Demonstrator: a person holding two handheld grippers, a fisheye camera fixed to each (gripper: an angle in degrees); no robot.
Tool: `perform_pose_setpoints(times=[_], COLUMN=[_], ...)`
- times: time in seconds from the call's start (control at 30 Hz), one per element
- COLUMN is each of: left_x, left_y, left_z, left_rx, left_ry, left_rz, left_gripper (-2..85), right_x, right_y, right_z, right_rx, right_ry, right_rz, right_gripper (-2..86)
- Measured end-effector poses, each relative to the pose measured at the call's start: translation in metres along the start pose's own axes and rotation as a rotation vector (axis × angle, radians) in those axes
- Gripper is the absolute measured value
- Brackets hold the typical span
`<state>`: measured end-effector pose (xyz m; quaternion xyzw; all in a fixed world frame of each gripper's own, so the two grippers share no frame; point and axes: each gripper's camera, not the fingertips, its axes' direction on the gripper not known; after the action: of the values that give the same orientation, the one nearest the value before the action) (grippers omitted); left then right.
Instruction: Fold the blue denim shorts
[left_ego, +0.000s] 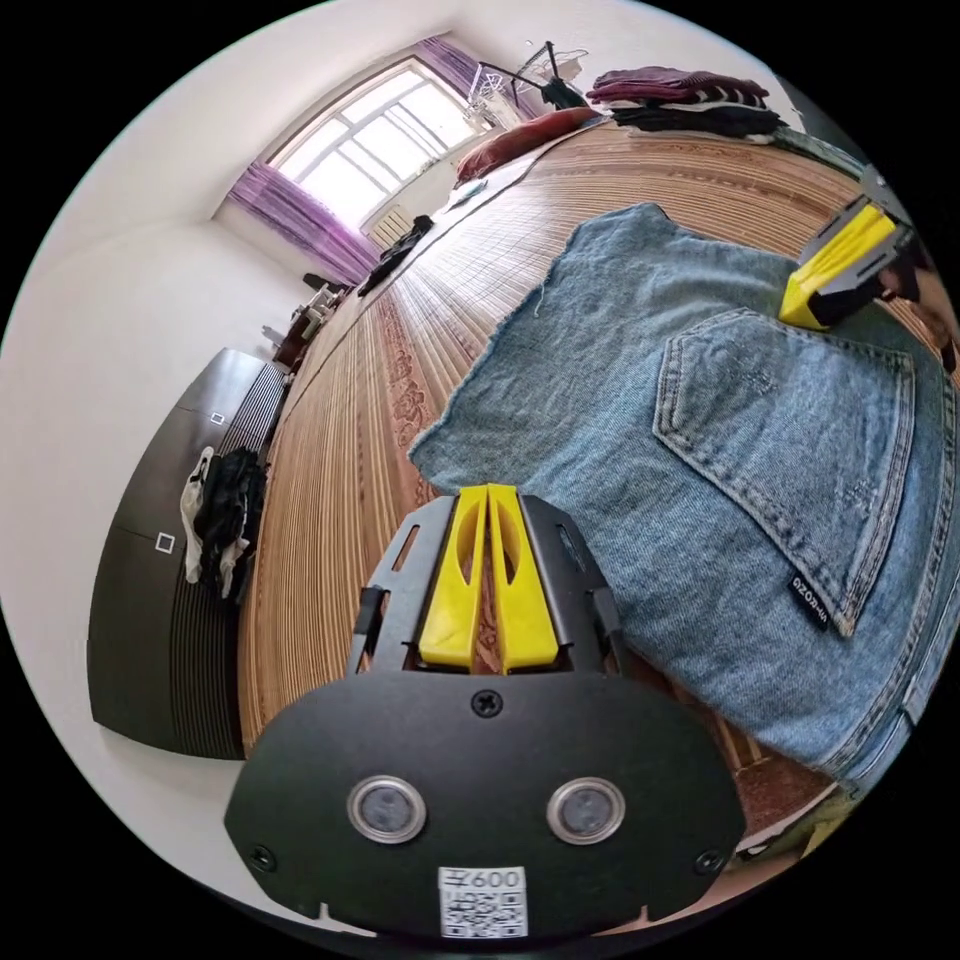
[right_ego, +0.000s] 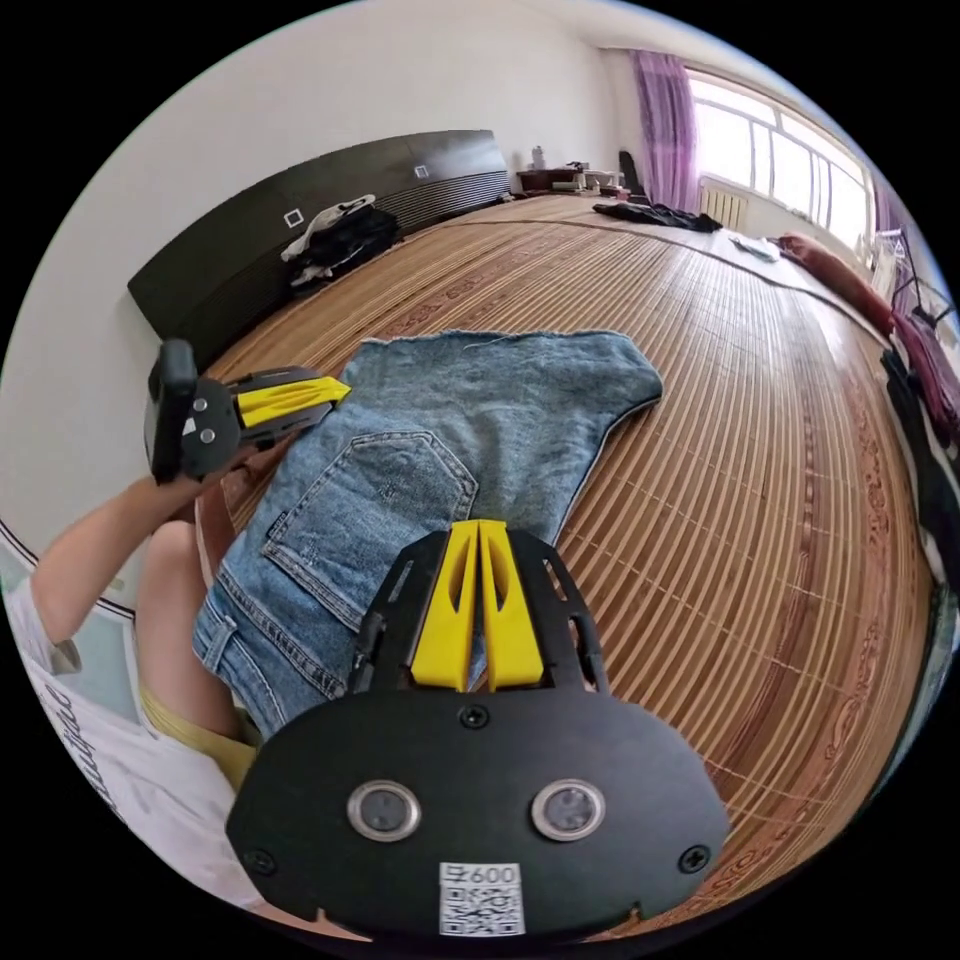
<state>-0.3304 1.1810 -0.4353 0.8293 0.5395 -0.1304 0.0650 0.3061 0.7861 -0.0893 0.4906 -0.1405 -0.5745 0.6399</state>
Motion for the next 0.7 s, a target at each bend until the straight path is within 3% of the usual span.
perform_pose_setpoints(times=[0.17, 0.27, 0.33, 0.4, 0.5, 0.57, 0.63, 0.7], left_x=[-0.022, -0.074, -0.102, -0.127, -0.116, -0.107, -0.109, -0.100], left_y=[0.017, 0.045, 0.073, 0.121, 0.191, 0.218, 0.235, 0.249], left_z=[-0.006, 0.022, 0.004, -0.045, -0.119, -0.149, -0.172, -0.197], left_rx=[-0.003, -0.294, -0.213, 0.057, 0.480, 0.534, 0.529, 0.620], left_ry=[-0.024, -0.156, -0.052, 0.035, 0.079, 0.088, 0.229, 0.486], left_rz=[-0.117, -0.409, -0.500, -0.585, -0.459, -0.462, -0.535, -0.388], left_gripper=[0.8, 0.8, 0.9, 0.9, 0.9, 0.8, 0.6, 0.4], right_x=[-0.045, -0.071, -0.082, -0.091, -0.108, -0.122, -0.134, -0.148], right_y=[-0.024, -0.039, -0.048, -0.058, -0.074, -0.085, -0.095, -0.105], right_z=[-0.029, -0.048, -0.061, -0.075, -0.099, -0.121, -0.138, -0.154], right_rx=[0.022, 0.032, 0.037, 0.044, 0.061, 0.082, 0.090, 0.088], right_ry=[0.061, 0.091, 0.090, 0.081, 0.074, 0.073, 0.079, 0.095], right_rz=[-0.043, -0.065, -0.065, -0.063, -0.067, -0.074, -0.087, -0.100], right_gripper=[-0.8, -0.8, -0.9, -0.9, -0.8, -0.8, -0.8, -0.8])
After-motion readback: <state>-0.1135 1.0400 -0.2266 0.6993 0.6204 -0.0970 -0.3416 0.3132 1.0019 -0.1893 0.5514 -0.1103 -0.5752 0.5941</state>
